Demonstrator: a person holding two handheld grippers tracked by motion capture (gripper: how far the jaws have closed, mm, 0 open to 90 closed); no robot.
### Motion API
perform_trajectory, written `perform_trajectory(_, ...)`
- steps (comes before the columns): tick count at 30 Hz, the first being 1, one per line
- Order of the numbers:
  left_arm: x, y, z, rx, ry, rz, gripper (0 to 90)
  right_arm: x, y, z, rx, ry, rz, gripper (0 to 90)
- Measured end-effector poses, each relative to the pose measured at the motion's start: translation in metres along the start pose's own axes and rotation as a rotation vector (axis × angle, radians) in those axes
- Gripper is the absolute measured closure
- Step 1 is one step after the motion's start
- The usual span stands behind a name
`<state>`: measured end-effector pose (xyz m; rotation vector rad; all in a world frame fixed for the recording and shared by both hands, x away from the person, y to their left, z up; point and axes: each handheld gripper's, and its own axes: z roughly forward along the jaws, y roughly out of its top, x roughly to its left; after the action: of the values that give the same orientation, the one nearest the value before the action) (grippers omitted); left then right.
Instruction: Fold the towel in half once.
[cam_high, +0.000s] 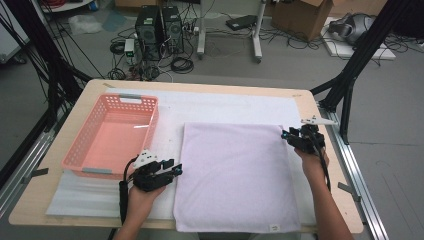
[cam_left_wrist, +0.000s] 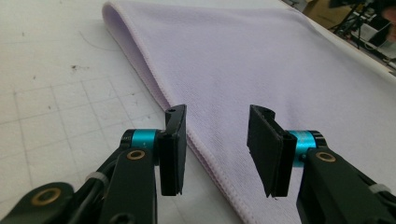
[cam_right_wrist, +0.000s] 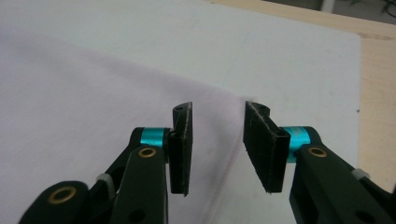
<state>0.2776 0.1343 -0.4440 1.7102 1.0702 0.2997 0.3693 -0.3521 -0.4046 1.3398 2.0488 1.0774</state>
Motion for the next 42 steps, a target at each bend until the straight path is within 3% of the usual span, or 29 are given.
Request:
perform_trajectory(4,0.002,0.003,0.008,0.028,0.013,0.0,58.5,0.011,-0.025,-0.028,-0.01,0.049,-0.016,59.6)
perform_trajectory(7,0.001,0.005,0.016,0.068,0.029,0.019,60.9,0.016,-0.051,-0.043,0.009,0.081,-0.003,66.8)
perform_trajectory(9,-0.002,0.006,0.021,0.082,0.032,0.032,64.9,0.019,-0.066,-0.047,0.025,0.136,-0.004,78.5)
perform_trajectory(12,-0.007,0.006,0.027,0.113,0.03,0.057,68.4,0.026,-0.073,-0.048,0.062,0.177,-0.013,84.0)
perform_trajectory(13,-0.009,0.006,0.03,0.141,0.038,0.065,69.4,0.028,-0.074,-0.046,0.075,0.161,-0.035,84.0)
perform_trajectory(14,-0.009,0.005,0.032,0.155,0.043,0.061,69.1,0.031,-0.077,-0.043,0.124,0.107,-0.073,84.1)
perform_trajectory(15,-0.01,0.004,0.033,0.161,0.044,0.068,69.0,0.031,-0.08,-0.041,0.129,0.089,-0.096,84.8)
perform_trajectory(17,-0.011,0.004,0.032,0.169,0.057,0.077,69.1,0.027,-0.084,-0.046,0.108,0.09,-0.047,84.3)
perform_trajectory(20,-0.013,0.004,0.03,0.165,0.067,0.086,68.6,0.022,-0.089,-0.058,0.105,0.057,-0.031,83.1)
perform_trajectory(21,-0.014,0.005,0.027,0.143,0.056,0.074,66.2,0.021,-0.09,-0.061,0.095,0.062,-0.024,81.6)
perform_trajectory(24,-0.017,0.012,0.016,-0.018,-0.016,0.086,55.2,0.021,-0.092,-0.074,0.04,0.095,-0.013,76.7)
perform_trajectory(27,-0.017,0.017,0.011,-0.105,-0.08,0.077,46.4,0.023,-0.091,-0.082,-0.009,0.099,-0.028,71.9)
perform_trajectory(31,-0.015,0.016,0.011,-0.139,-0.131,0.064,36.1,0.028,-0.089,-0.09,-0.071,0.092,-0.026,51.2)
perform_trajectory(34,-0.017,0.016,0.01,-0.151,-0.127,0.096,28.9,0.031,-0.088,-0.094,-0.122,0.085,-0.011,36.8)
perform_trajectory(36,-0.017,0.016,0.01,-0.151,-0.121,0.093,24.7,0.032,-0.087,-0.094,-0.136,0.066,-0.013,25.3)
perform_trajectory(38,-0.017,0.015,0.009,-0.159,-0.105,0.086,19.6,0.031,-0.088,-0.093,-0.14,0.064,-0.011,24.6)
perform_trajectory(42,-0.016,0.014,0.004,-0.177,-0.116,0.094,20.0,0.028,-0.089,-0.091,-0.149,0.068,-0.005,20.0)
